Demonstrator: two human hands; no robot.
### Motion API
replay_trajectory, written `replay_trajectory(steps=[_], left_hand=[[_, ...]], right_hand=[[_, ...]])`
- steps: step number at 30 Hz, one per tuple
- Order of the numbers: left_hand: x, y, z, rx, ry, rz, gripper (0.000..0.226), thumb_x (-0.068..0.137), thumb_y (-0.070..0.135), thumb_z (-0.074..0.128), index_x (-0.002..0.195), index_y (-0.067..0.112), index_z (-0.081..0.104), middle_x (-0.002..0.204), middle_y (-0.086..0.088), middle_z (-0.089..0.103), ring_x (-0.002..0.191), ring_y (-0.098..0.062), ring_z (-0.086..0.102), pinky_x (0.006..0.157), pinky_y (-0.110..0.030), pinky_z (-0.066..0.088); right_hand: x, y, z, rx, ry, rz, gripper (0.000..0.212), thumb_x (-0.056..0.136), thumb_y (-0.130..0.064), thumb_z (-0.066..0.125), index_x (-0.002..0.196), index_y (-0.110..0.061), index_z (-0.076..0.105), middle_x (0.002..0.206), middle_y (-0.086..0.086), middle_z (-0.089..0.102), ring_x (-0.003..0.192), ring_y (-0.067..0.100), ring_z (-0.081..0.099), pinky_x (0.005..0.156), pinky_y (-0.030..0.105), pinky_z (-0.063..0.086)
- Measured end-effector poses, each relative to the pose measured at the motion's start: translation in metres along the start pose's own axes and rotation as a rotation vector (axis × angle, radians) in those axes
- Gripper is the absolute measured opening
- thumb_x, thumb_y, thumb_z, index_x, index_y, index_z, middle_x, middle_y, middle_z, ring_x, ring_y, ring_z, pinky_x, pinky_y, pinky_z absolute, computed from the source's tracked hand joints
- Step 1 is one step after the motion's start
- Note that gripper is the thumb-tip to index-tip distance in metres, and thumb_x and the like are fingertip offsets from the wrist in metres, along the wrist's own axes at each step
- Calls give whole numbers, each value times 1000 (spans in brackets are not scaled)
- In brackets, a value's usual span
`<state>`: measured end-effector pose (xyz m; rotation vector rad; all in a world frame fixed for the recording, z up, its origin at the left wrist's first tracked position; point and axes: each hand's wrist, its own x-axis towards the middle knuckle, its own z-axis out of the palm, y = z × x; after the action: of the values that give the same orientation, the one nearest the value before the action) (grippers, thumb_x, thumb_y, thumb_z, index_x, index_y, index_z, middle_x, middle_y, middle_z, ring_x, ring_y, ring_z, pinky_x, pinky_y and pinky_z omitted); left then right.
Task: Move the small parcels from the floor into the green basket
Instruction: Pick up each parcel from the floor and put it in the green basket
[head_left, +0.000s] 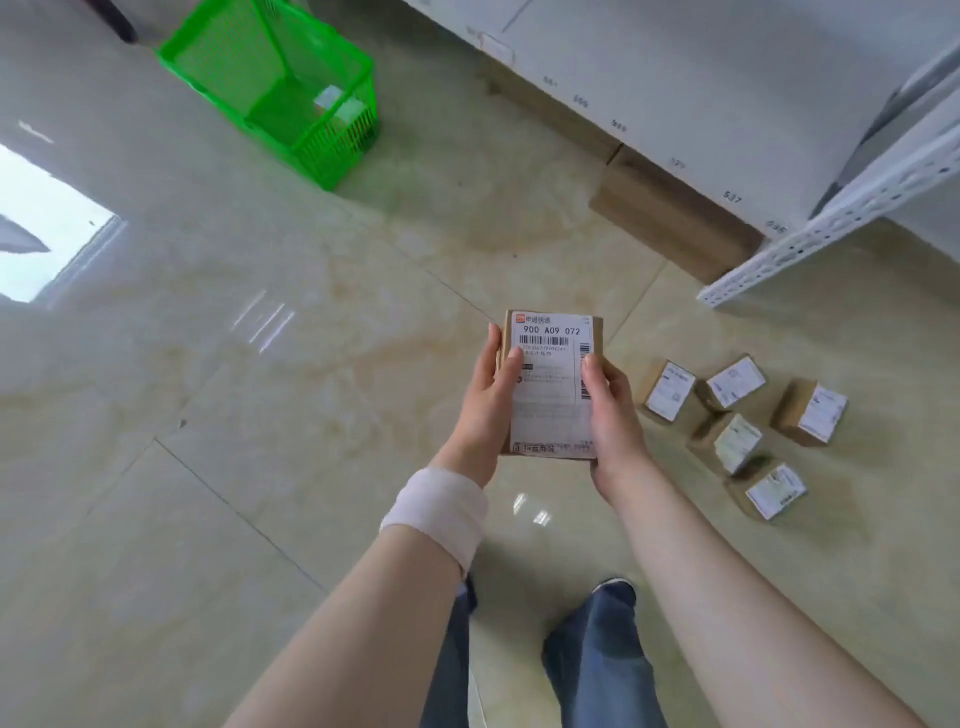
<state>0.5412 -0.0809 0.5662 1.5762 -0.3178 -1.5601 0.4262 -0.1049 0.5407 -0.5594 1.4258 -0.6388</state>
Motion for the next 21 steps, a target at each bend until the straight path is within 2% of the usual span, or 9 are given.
replay_trajectory(steps=[2, 6, 9, 13, 18, 21], left_hand=[[10, 23, -54, -34, 33, 5, 52, 95, 39, 42, 144, 41, 24, 132, 9, 53, 109, -9, 58, 90, -27, 49], [40, 67, -148, -95, 114, 37, 52, 96, 39, 41, 144, 40, 23, 140, 3, 50, 123, -16, 54, 104, -38, 44], [61, 99, -197, -103, 164, 44, 52, 94, 42, 42, 143, 42, 24, 140, 3, 51, 123, -17, 54, 106, -45, 43], [91, 149, -246, -111, 211, 36, 52, 94, 42, 42, 143, 41, 25, 141, 4, 49, 124, -16, 53, 106, -46, 43], [148, 198, -305, -104, 306, 38, 50, 93, 46, 43, 141, 42, 31, 143, 7, 47, 128, -13, 49, 110, -44, 38], [178, 227, -339, -102, 320, 15, 51, 93, 46, 41, 142, 41, 29, 143, 7, 47, 128, -14, 48, 111, -44, 36]], right_hand=[[9, 1, 61, -52, -38, 12, 45, 85, -55, 51, 122, -29, 49, 110, 1, 68, 99, 23, 66, 82, 43, 55], [32, -2, 170, -102, -138, -2, 38, 90, -50, 47, 122, -29, 48, 107, 0, 67, 92, 20, 65, 79, 39, 54], [45, -13, 234, -101, -202, -7, 41, 93, -47, 43, 127, -25, 45, 98, -4, 67, 86, 17, 66, 79, 39, 54], [68, -39, 305, -110, -242, 20, 41, 94, -43, 44, 130, -22, 44, 95, -5, 68, 76, 9, 68, 61, 26, 57], [110, -65, 396, -180, -256, 29, 49, 90, -48, 48, 131, -21, 46, 119, 6, 65, 99, 22, 67, 77, 38, 57], [135, -79, 449, -233, -259, 28, 60, 80, -56, 52, 128, -21, 48, 122, 6, 64, 107, 26, 65, 88, 48, 54]])
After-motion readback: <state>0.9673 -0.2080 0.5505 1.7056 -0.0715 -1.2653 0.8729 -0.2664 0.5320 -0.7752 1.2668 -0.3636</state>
